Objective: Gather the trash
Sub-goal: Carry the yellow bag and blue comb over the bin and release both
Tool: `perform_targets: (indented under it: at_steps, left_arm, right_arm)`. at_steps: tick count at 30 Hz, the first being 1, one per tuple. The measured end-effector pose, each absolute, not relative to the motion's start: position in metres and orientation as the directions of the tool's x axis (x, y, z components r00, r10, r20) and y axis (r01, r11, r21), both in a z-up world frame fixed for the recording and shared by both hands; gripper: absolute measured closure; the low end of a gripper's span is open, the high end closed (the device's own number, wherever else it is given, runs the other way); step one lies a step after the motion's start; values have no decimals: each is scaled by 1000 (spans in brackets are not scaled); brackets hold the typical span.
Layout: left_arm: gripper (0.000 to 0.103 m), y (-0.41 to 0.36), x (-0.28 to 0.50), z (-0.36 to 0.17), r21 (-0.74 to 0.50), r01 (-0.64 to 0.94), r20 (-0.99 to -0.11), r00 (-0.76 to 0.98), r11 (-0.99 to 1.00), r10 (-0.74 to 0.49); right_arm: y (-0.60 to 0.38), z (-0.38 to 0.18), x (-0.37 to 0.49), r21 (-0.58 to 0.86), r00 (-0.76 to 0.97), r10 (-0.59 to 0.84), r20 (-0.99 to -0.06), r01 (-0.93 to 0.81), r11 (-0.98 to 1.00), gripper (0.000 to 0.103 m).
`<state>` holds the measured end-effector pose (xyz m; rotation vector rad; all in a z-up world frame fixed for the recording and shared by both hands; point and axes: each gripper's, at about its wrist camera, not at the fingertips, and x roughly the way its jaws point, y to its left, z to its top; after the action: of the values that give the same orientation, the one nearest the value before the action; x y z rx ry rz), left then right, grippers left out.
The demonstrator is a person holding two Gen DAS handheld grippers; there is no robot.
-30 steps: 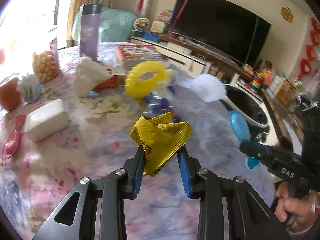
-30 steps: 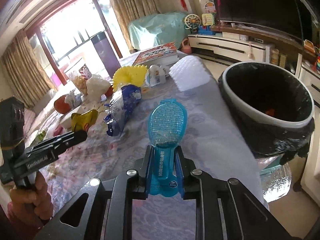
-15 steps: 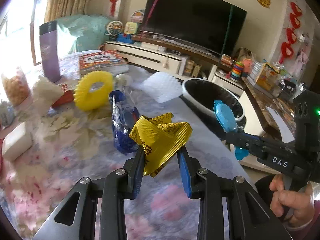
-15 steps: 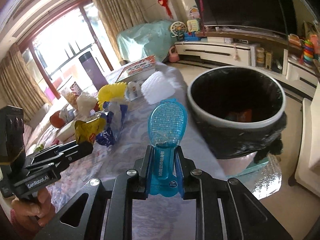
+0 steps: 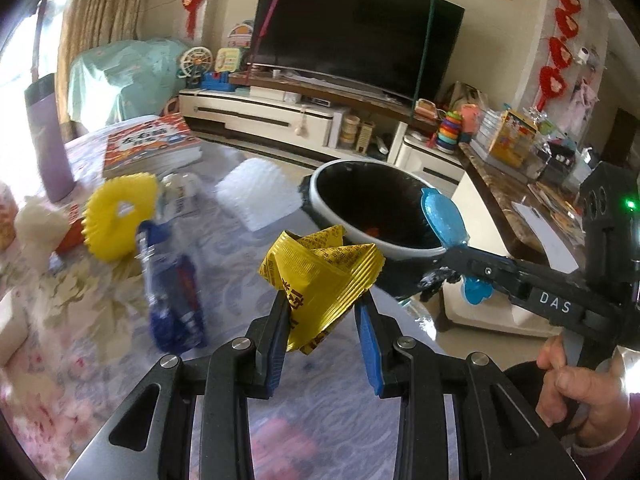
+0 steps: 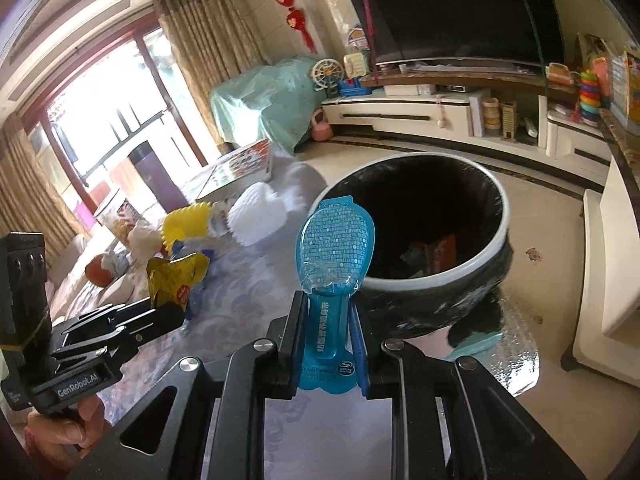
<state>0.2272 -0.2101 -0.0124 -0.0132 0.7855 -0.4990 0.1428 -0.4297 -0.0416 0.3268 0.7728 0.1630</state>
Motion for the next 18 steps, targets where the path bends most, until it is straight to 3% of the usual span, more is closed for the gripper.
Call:
perform_targets:
  at_steps: [18]
  left_arm:
    - [72, -271, 285, -12, -160, 479, -672, 588, 863, -450]
  right_arm:
    - [-480, -45, 182, 343, 709, 218, -671, 37, 938, 83]
